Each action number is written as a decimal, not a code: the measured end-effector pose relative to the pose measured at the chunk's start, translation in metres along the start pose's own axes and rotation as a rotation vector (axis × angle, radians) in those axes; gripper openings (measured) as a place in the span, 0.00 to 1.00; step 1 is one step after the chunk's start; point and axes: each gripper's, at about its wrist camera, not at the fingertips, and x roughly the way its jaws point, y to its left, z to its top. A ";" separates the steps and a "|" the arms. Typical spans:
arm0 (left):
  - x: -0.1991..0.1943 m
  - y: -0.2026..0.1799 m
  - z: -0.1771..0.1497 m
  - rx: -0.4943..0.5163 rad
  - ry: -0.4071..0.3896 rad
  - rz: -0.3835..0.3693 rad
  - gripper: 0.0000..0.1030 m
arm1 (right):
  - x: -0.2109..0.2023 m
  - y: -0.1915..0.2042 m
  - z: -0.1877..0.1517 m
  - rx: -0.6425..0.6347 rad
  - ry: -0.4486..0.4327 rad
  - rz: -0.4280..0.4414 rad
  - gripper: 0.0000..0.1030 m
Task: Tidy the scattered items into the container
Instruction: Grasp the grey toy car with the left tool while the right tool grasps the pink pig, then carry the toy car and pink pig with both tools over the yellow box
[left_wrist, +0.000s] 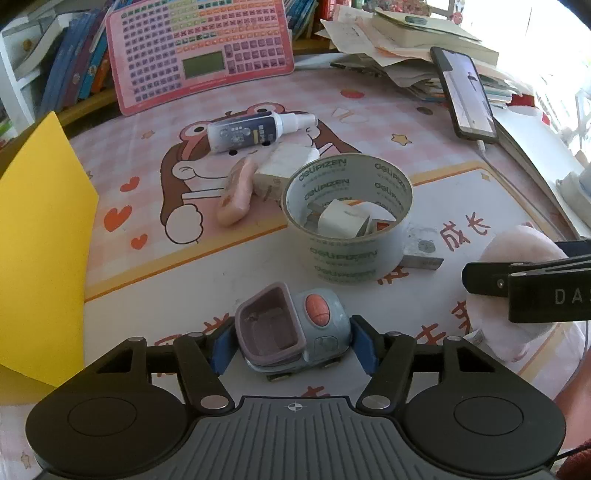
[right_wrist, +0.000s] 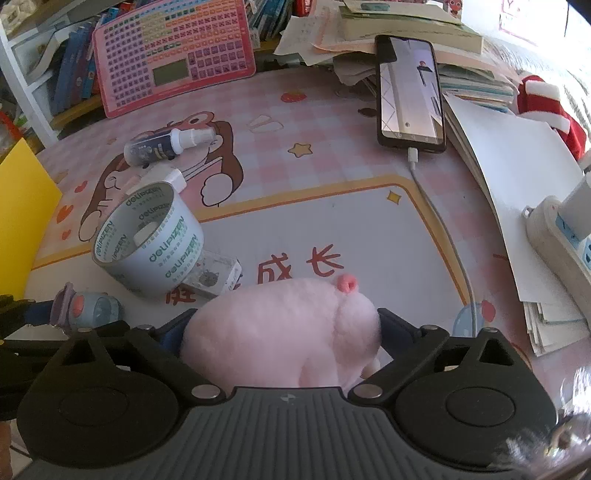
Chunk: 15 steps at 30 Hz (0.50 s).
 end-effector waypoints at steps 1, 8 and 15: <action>0.000 0.000 0.000 0.003 0.004 -0.006 0.62 | -0.001 0.000 0.000 -0.007 -0.001 0.001 0.92; -0.026 0.005 -0.001 -0.028 -0.039 -0.023 0.61 | -0.021 0.004 0.008 -0.059 -0.059 0.031 0.88; -0.049 0.006 -0.012 -0.072 -0.066 -0.045 0.61 | -0.023 0.018 0.004 -0.091 -0.046 0.071 0.89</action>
